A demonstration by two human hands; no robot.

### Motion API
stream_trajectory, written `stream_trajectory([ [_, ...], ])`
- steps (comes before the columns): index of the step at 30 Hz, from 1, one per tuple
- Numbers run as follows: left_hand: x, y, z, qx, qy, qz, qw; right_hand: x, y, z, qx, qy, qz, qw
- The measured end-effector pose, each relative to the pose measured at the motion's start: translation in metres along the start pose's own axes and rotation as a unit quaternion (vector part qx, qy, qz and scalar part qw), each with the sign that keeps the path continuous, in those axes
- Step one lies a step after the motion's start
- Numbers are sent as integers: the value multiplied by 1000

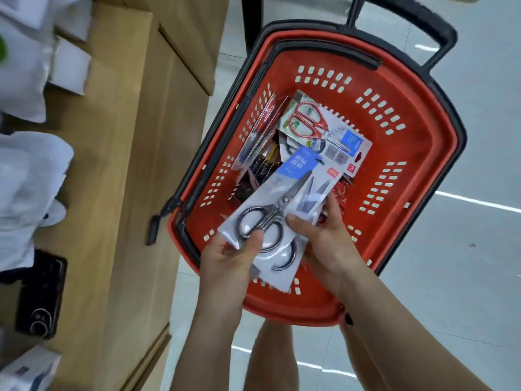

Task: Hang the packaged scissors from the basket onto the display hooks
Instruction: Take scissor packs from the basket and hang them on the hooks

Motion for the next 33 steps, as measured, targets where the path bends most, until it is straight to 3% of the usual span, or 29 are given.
stream_trajectory([
  [5, -3, 12, -12, 33, 19, 30, 999, 29, 17, -6, 1, 9, 85, 996],
  [9, -14, 10, -1, 33, -14, 26, 999, 54, 33, -11, 27, 101, 150, 983],
  [13, -49, 25, -6, 65, -55, -43, 995, 78, 56, -29, 70, 164, 199, 964],
  [18, -85, 59, -3, 42, -48, -80, 995, 114, 102, -54, 43, 217, 246, 944],
  [22, -121, 107, 7, 18, -22, -96, 995, 145, 154, -77, 53, 237, 264, 933],
  [27, -183, 188, 16, 51, -8, -141, 989, 195, 233, -99, 94, 332, 293, 892],
  [33, -258, 297, 28, -45, 73, -254, 964, 241, 335, -131, 205, 395, 304, 842],
])
Point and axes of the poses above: each hand's wrist, its own y-axis away from the middle knuckle, its own z-axis out of the back of the hand, x = y × z, the point moved 8 cm from there along -y, towards the middle knuckle, and after that the axes turned 5 degrees about -y, right-handed, at the moved point
